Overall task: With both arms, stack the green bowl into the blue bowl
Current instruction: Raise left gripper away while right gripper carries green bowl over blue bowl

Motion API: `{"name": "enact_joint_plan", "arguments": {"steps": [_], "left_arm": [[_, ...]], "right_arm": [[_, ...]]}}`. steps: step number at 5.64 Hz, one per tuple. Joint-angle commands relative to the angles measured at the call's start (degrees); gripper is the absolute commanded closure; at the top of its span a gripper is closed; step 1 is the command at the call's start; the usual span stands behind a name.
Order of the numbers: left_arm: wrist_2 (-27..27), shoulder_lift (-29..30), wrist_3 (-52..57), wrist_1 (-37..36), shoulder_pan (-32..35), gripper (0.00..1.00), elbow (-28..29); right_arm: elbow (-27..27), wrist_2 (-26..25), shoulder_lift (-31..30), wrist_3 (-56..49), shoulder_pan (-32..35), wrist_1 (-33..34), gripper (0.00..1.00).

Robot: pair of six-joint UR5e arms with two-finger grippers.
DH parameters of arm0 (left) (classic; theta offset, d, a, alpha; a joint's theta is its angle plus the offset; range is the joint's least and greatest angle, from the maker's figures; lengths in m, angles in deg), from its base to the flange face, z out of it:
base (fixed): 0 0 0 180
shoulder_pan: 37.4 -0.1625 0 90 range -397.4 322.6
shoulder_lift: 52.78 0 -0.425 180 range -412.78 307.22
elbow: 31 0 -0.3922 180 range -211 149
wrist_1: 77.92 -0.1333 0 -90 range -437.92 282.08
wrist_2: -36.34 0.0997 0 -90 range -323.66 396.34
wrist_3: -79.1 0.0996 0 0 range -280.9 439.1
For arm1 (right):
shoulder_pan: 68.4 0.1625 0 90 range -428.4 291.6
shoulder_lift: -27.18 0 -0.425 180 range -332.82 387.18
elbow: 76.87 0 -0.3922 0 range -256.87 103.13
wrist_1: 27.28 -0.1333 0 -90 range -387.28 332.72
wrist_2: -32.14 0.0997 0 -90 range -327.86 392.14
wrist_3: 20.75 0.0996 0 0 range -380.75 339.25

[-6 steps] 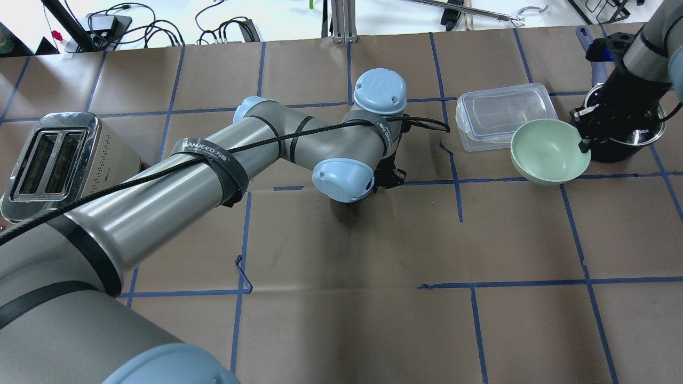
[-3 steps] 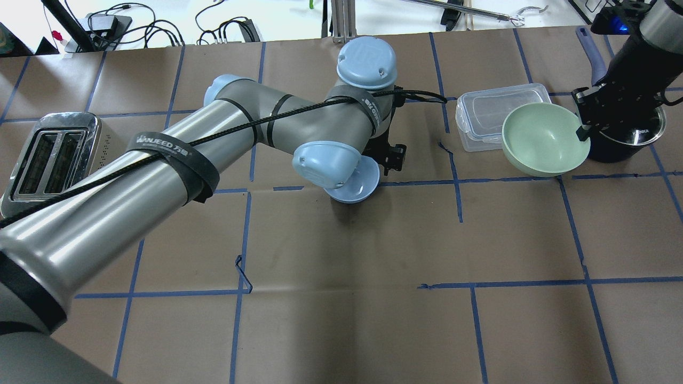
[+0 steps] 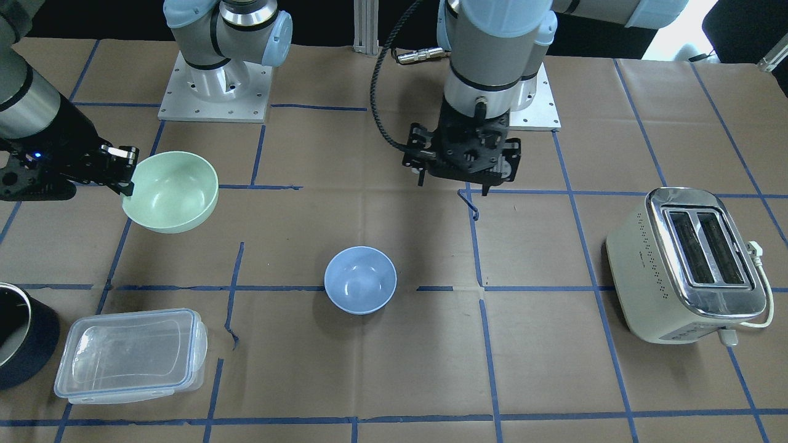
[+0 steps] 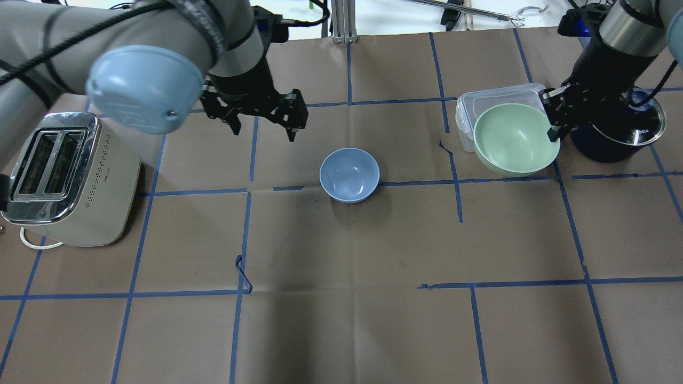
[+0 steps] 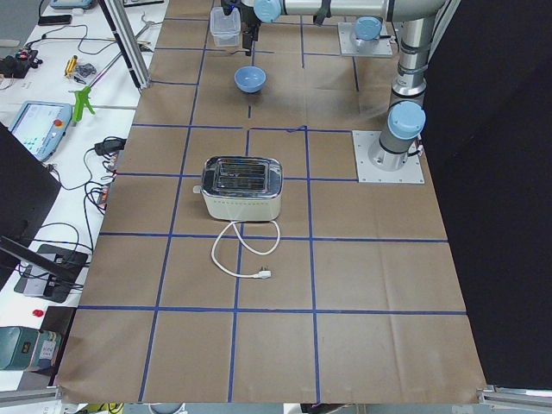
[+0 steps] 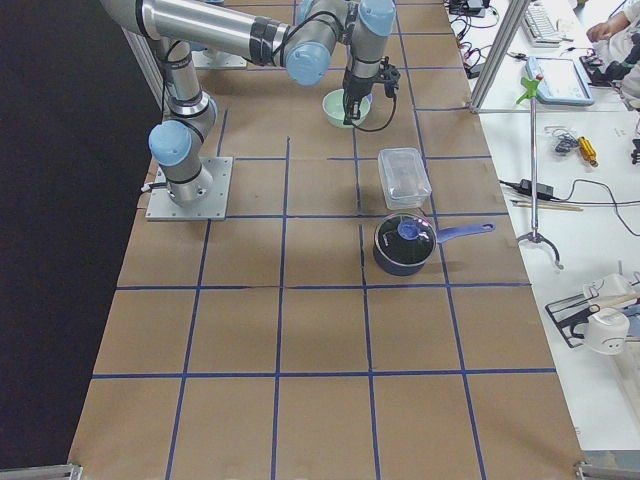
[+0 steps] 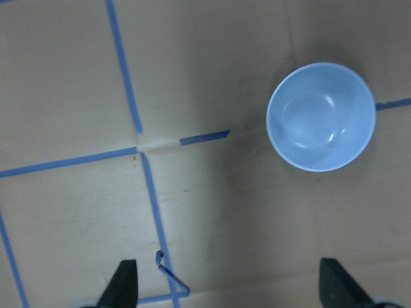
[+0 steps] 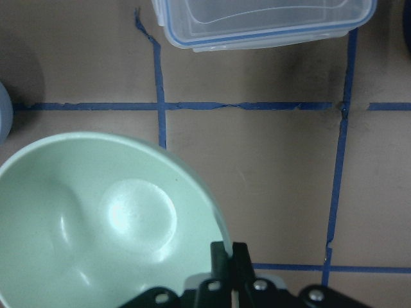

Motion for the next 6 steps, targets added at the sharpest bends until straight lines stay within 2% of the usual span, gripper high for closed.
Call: {"name": "enact_joint_plan", "arguments": {"steps": [1, 2, 4, 6], "left_arm": [[0.8, -5.2, 5.0, 5.5, -7.1, 0.01, -1.9], [1.6, -3.7, 5.1, 4.9, -7.0, 0.01, -2.0], [1.7, -5.2, 5.6, 4.9, -7.4, 0.01, -2.0], [1.9, -5.4, 5.6, 4.9, -7.4, 0.01, -2.1]], "right_arm": [[0.1, 0.2, 3.1, 13.1, 10.4, 6.2, 0.94], [0.2, 3.2, 4.7, 21.5, 16.6, 9.1, 0.94], [0.3, 4.4, 9.0, 34.4, 25.6, 17.0, 0.94], [0.2, 4.4, 13.1, 34.2, 26.0, 19.4, 0.94]]}}
